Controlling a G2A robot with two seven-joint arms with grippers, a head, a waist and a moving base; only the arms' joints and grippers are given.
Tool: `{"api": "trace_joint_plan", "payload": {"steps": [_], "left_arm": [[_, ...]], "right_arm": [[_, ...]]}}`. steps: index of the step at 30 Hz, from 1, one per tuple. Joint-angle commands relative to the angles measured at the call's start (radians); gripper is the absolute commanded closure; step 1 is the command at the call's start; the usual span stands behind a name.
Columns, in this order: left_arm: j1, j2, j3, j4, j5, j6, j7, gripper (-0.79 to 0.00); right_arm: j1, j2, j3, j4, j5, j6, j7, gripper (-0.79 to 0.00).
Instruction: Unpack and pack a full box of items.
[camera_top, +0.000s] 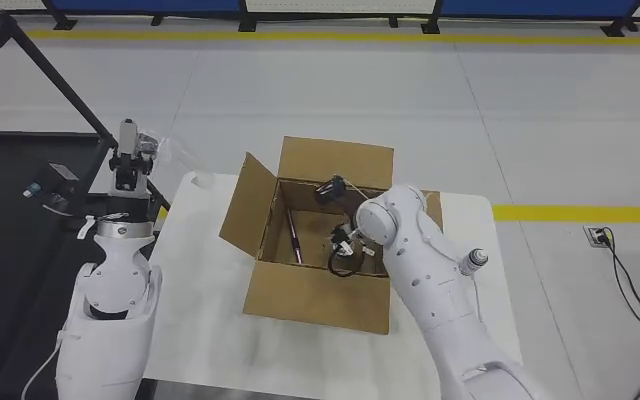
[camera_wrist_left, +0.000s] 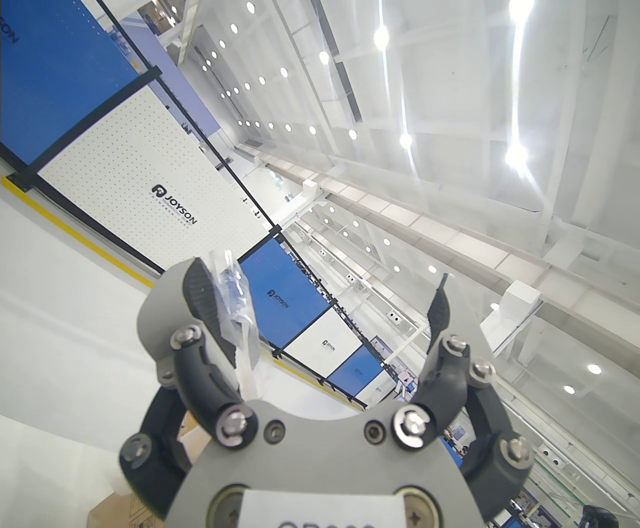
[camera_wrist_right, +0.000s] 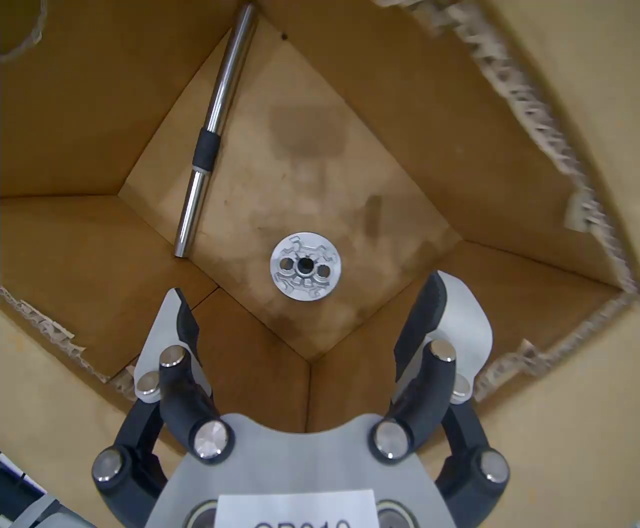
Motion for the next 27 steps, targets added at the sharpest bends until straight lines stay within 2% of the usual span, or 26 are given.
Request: {"api": "trace_joint_plan", "payload": {"steps": [1,5,11,12,14,15,18,19,22,27], "left_arm": [[0.0,0.0,0.001,0.004,0.0,-0.001,0.0,-0.785],[-0.003,-0.001,0.004,0.009,0.001,0.001,-0.003,-0.785],[-0.005,-0.001,0.003,0.013,0.004,0.004,-0.01,-0.785],[-0.005,-0.001,0.003,0.014,0.003,0.005,-0.011,-0.785],[-0.004,-0.001,0.002,0.014,0.005,0.005,-0.011,-0.785],[-0.003,-0.001,0.001,0.015,0.006,0.005,-0.011,-0.785],[0.001,-0.001,-0.002,0.013,0.007,0.007,-0.012,-0.785],[0.002,-0.001,-0.003,0.012,0.007,0.006,-0.013,-0.785],[0.006,-0.001,-0.005,0.01,0.007,0.009,-0.011,-0.785],[0.011,-0.001,-0.007,0.005,0.007,0.01,-0.012,-0.785]], "right_arm": [[0.044,-0.007,-0.018,0.128,0.006,0.014,-0.026,-0.785],[0.097,-0.023,-0.048,0.286,0.019,0.036,-0.085,-0.785],[0.126,-0.042,-0.076,0.419,0.025,0.107,-0.22,-0.767],[0.128,-0.045,-0.081,0.431,0.024,0.116,-0.239,-0.708],[0.13,-0.05,-0.09,0.454,0.023,0.134,-0.274,-0.514],[0.132,-0.053,-0.094,0.462,0.023,0.144,-0.288,-0.36],[0.137,-0.058,-0.1,0.481,0.029,0.157,-0.33,-0.215],[0.139,-0.059,-0.101,0.487,0.031,0.16,-0.342,-0.142],[0.149,-0.059,-0.105,0.498,0.031,0.174,-0.364,-0.012],[0.173,-0.055,-0.105,0.479,0.042,0.139,-0.381,0.0]]}}
